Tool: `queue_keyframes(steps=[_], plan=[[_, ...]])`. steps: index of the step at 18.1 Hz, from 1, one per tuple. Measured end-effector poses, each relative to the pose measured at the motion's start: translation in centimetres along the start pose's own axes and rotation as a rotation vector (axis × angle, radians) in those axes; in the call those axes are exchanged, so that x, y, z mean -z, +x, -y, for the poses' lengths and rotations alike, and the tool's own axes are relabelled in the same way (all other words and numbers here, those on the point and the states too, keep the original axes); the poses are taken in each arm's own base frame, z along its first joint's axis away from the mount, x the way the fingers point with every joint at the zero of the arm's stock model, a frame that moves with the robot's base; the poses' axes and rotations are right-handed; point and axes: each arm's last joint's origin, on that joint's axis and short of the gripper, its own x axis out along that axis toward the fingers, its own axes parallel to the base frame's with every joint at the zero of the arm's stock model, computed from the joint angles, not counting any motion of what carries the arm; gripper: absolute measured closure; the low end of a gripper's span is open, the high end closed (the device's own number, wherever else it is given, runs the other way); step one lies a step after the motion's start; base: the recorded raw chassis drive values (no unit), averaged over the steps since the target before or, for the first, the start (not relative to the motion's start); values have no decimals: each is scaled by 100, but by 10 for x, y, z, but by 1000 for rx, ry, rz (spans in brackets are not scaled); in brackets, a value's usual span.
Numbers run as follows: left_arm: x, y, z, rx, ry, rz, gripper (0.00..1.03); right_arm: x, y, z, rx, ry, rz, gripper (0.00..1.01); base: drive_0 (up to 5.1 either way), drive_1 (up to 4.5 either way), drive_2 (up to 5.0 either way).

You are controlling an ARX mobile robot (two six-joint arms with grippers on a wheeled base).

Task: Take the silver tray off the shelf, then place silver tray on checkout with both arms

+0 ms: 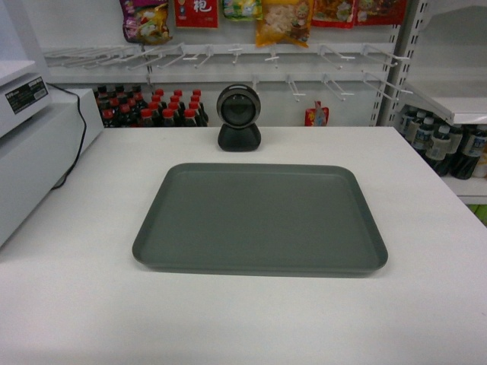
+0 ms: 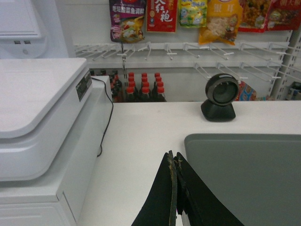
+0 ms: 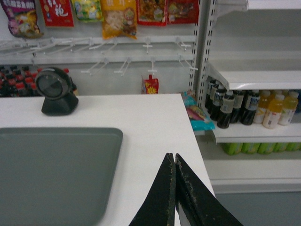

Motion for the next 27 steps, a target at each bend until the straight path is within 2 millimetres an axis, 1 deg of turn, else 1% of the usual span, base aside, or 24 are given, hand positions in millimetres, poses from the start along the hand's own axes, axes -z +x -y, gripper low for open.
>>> queue_keyframes(steps=[3,4,5,6,7,9,11,14,22,27], plan=[[2,-6,-1,6,1,-14,102,-1,-5,0,1,0,-38,100,0,0,0],[5,-14,-2,11,2,-28,102,-8,-13,0,0,0,-10,100,0,0,0],[4,-20,-8,18,1,-24,102,-14,-19,0,0,0,26,100,0,0,0],[2,-26,-14,2,1,-15,102,-15,-26,0,0,0,30,100,0,0,0],[1,-34,-16,-11,0,-9,102,-10,-34,0,0,0,2,100,0,0,0],[4,-46,-15,7,0,-26,102,-10,-46,0,-1,0,8,100,0,0,0],[1,-55,-15,7,0,-10,102,-12,-55,0,0,0,14,100,0,0,0],[1,-68,-15,7,0,-14,102,-12,-68,0,-1,0,14,100,0,0,0],[-5,-88,-15,7,0,9,102,-18,-88,0,-1,0,37,100,0,0,0],[-6,-96,-15,7,0,11,102,-18,-97,0,-1,0,41,100,0,0,0]])
